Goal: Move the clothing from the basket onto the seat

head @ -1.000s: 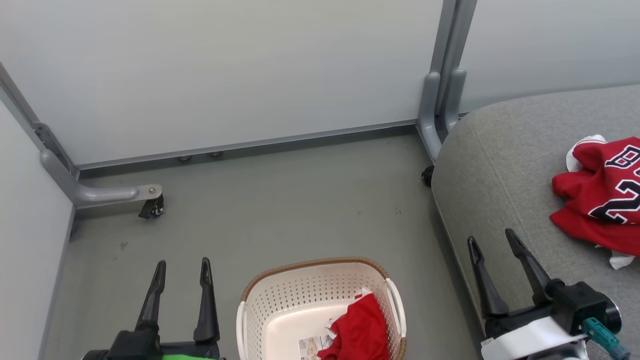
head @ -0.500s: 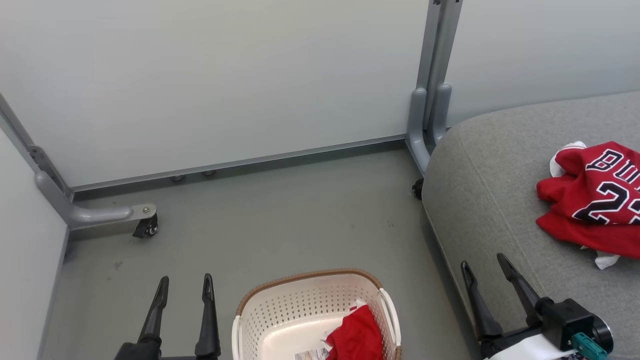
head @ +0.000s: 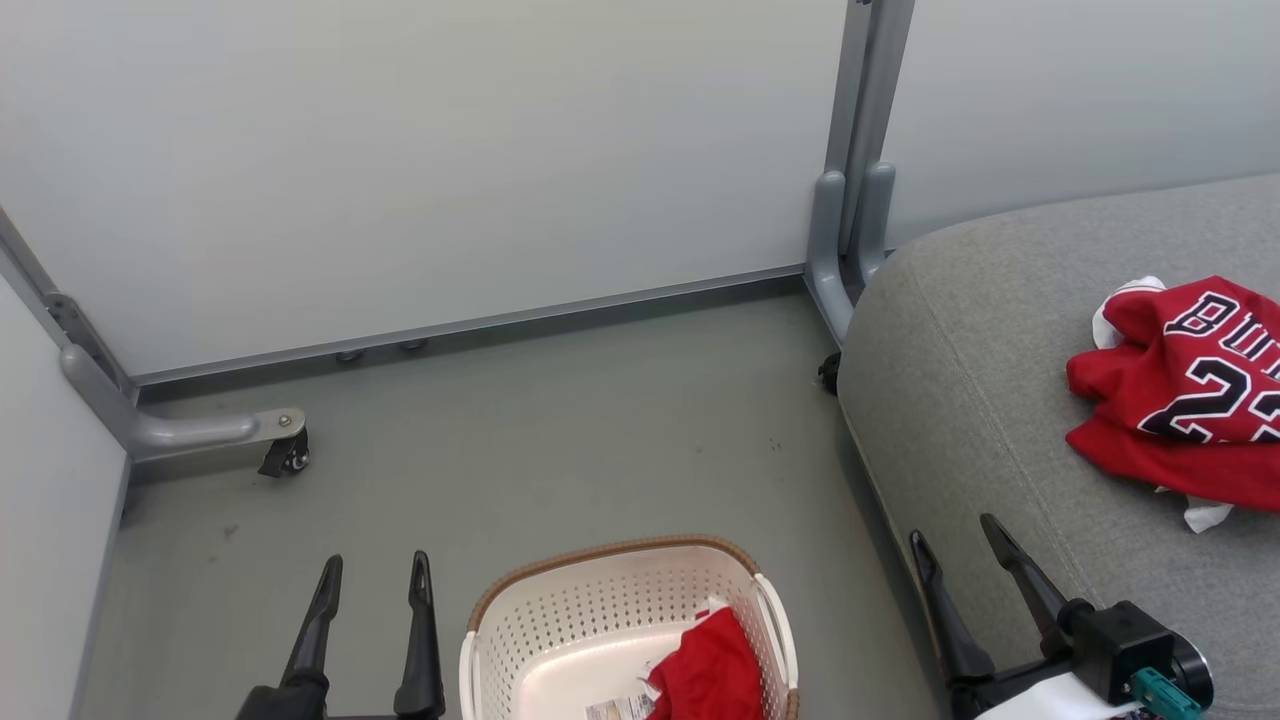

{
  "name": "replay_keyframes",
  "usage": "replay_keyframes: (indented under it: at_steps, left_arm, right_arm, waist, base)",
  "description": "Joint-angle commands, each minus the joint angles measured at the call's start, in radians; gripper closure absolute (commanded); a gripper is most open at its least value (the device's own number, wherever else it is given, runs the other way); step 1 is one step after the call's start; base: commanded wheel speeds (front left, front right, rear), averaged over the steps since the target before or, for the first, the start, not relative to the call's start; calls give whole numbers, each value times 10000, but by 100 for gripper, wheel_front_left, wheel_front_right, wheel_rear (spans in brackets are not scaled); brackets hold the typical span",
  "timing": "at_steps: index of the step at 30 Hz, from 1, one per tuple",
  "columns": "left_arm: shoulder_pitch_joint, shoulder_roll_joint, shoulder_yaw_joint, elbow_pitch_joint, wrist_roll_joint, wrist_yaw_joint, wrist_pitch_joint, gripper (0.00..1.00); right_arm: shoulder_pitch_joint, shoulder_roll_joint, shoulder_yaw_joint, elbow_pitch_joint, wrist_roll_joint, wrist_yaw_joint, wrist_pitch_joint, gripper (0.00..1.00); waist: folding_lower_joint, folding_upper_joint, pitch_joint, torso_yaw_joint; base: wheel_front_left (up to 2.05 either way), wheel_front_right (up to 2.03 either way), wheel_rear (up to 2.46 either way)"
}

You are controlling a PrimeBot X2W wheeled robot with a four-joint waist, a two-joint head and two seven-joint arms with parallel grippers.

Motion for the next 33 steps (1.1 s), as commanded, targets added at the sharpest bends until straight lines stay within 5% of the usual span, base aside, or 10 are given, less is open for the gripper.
replay_keyframes:
  at_steps: [1, 17, 22, 33]
  left_arm:
    - [63, 10, -34, 18, 2, 47, 0, 0]
    - [-461, 10, -290, 266, -436, -78, 0, 0]
    - [-1021, 11, -636, 646, -1191, -174, 0, 0]
    - [-3994, 21, -2051, 2860, -805, -896, 3, 0]
  right_arm:
    - [-13, -62, -7, 26, 36, -14, -5, 0]
    - [-208, -160, -12, -97, 38, -14, -4, 0]
    - [-450, -287, 29, -137, -84, -14, -5, 0]
    - [-2048, -553, -494, -854, -271, -14, -4, 0]
  waist:
    - [0, 114, -19, 8]
    - [0, 114, 444, -17]
    - [0, 114, 1231, -158]
    - [0, 114, 4550, -118]
  base:
    - [0, 0, 0]
    - [0, 0, 0]
    - [0, 0, 0]
    - [0, 0, 0]
